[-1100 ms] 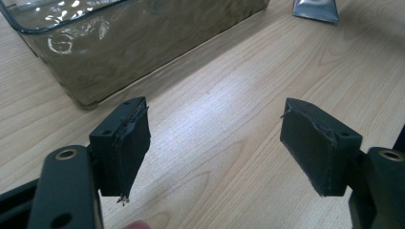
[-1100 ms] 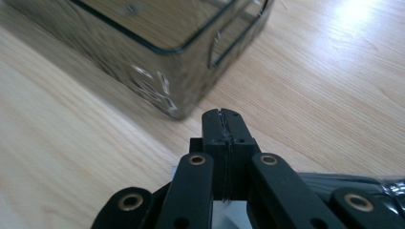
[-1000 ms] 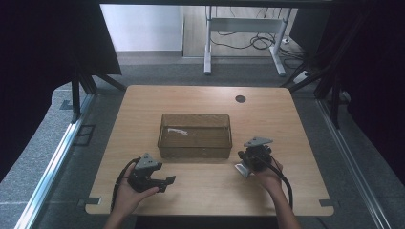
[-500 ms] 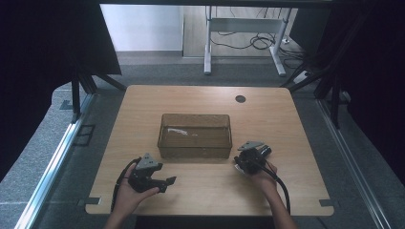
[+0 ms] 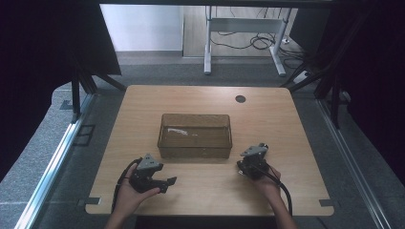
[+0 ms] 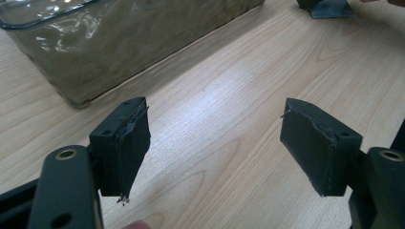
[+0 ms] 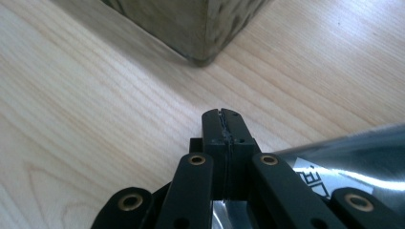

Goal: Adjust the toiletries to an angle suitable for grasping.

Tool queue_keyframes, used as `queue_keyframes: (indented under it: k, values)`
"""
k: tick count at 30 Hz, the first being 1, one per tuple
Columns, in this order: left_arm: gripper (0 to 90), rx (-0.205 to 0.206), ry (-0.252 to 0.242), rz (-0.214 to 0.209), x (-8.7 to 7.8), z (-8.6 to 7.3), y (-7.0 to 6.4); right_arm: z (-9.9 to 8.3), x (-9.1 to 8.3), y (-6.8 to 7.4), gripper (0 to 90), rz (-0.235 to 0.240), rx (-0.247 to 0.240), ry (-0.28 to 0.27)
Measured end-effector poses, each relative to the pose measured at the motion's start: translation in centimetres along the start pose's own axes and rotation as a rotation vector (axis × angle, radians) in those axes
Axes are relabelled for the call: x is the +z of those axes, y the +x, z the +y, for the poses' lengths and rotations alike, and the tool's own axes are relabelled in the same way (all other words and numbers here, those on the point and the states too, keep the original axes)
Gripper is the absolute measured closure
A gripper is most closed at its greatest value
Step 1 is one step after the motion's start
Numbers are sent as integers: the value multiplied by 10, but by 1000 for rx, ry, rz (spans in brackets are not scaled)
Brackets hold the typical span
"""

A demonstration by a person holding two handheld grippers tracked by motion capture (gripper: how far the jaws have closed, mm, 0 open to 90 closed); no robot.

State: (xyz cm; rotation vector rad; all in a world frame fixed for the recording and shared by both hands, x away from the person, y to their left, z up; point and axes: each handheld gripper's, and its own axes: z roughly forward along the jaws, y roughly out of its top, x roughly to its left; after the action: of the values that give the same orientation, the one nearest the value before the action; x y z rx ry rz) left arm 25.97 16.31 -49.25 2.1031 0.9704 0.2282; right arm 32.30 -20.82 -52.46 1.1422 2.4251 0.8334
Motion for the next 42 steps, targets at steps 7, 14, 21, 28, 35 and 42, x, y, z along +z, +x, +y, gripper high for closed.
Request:
queue_keyframes:
  k: [7, 14, 21, 28, 35, 42]
  values:
    - [258, 2, 2, -1, 0, 0, 0, -11, -10, -3, 897, -20, 2, 7]
    - [258, 1, 3, -1, 1, 0, -1, -23, -20, -13, 897, -34, 26, 7]
    - [258, 1, 1, -1, 1, 0, -1, -37, -30, -28, 897, -62, 69, 6]
    - [258, 5, 6, -3, 2, 0, -1, -46, -37, -44, 897, -87, 119, -6]
    - [258, 6, 4, -4, 2, 0, -2, -51, -44, -55, 895, -109, 147, -24]
    - [258, 6, 8, -3, 2, 0, -1, -50, -50, -56, 839, -87, 140, -50]
